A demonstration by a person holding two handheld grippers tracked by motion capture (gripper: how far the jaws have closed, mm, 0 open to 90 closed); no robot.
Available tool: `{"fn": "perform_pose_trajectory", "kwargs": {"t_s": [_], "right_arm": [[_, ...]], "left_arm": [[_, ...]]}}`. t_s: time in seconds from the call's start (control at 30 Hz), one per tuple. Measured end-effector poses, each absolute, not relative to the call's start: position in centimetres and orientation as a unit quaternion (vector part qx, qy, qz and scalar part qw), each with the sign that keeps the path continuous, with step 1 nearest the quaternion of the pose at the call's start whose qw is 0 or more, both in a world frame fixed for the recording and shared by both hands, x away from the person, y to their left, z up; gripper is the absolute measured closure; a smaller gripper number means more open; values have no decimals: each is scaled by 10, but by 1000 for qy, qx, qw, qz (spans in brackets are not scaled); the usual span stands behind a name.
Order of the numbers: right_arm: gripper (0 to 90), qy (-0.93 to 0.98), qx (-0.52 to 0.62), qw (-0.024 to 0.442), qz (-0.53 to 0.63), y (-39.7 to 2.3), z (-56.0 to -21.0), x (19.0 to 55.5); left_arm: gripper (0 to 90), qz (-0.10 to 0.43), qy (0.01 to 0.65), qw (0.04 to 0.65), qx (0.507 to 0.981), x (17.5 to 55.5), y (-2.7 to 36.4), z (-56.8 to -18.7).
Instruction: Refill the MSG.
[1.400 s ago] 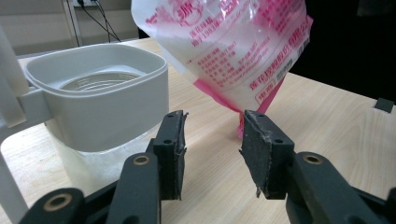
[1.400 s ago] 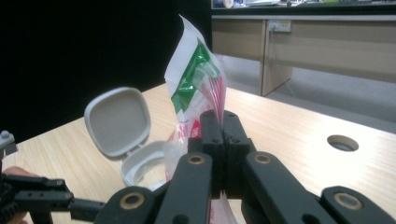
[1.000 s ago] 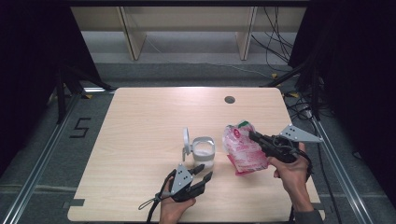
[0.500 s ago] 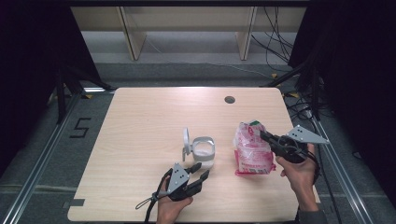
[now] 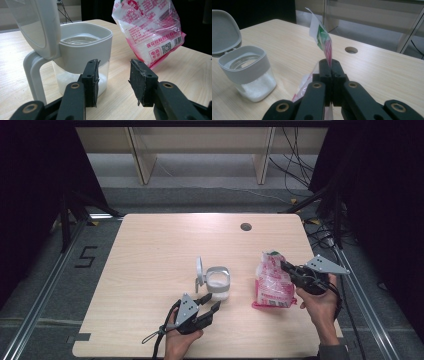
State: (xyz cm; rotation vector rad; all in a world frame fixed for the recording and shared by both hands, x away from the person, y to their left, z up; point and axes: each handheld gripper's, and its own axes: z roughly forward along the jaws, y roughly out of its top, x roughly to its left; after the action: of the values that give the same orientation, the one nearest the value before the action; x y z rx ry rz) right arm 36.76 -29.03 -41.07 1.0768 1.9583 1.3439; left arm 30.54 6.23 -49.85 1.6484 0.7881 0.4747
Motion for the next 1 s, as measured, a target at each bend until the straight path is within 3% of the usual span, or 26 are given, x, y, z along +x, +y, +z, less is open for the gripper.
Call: {"fn": "perform_pose_trajectory", "kwargs": {"t_s": [0.97,1.0], "right_arm": [[897,734,440,258,448,-301,-439,378],[897,735,423,279,451,-303,-441,381]], "left_arm": [[542,212,332,579,713,306,74,-495],[539,210,332,584,710,307,74,-496]]}}
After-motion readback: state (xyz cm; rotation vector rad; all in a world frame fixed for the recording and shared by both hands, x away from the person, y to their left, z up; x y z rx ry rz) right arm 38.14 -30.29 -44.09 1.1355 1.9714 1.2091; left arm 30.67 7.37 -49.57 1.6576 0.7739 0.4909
